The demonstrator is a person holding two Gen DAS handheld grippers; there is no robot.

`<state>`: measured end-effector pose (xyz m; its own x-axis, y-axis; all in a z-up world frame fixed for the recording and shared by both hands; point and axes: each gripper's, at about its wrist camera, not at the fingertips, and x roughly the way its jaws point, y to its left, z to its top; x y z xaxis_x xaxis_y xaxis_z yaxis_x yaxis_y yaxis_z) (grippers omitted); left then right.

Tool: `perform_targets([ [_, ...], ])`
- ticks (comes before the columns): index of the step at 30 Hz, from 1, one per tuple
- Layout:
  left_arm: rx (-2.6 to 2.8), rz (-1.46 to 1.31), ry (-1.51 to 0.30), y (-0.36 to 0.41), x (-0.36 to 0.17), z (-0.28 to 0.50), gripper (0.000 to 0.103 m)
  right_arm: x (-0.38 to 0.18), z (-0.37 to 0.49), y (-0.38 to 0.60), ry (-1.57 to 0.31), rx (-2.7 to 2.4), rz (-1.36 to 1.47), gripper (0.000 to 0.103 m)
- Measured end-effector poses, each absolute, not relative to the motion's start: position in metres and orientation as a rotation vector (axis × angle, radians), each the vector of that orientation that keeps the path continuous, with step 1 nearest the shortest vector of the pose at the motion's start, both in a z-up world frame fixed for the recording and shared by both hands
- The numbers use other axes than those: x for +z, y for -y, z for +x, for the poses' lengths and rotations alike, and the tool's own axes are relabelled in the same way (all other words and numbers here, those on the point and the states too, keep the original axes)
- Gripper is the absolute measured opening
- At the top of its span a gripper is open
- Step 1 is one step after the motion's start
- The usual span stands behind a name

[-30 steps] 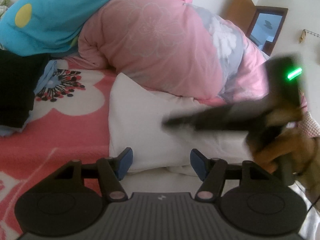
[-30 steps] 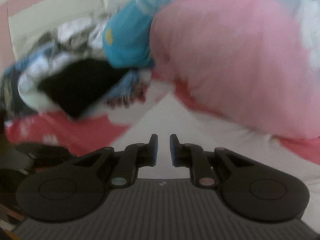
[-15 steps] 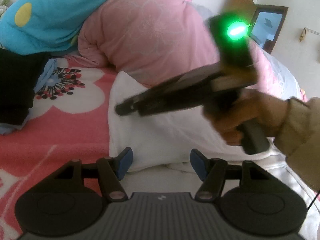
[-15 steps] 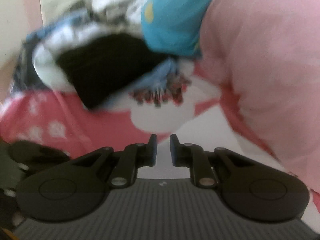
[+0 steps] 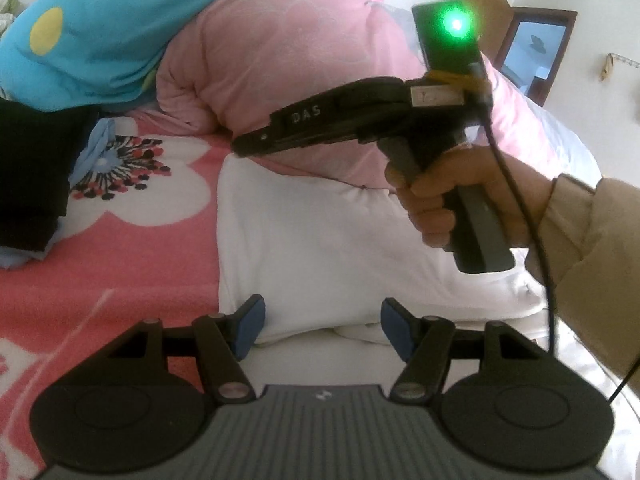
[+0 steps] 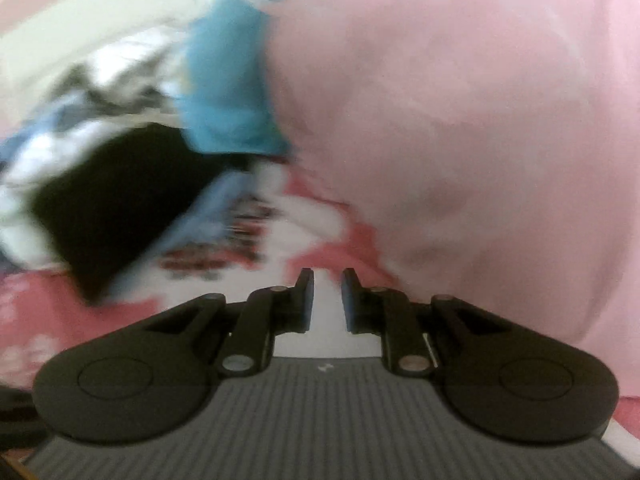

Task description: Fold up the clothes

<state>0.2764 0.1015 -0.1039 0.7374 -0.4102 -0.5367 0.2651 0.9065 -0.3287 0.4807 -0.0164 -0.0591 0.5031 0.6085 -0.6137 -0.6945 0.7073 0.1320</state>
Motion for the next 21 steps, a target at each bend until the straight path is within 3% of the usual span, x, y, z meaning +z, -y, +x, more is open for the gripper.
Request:
perform_targets([
  [7,-0.385,-0.289,-0.645,-0.108,-0.105,0.278,0.065,-0.085,0.501,-0.006,-0.751,0.743,-0.157,0.008],
  [11,-0.393,-0.329,-0.65,-0.112,-0.105,0.278,0.065,-0.076,0.502,0.015,-0.673,0.613,-0.076,0.012],
  [21,-0.364,-0.318,-0.631,-0.112,-0.099,0.275,0.066,-0.058,0.402,0.091,-0.714,0.723,-0.05,0.015],
])
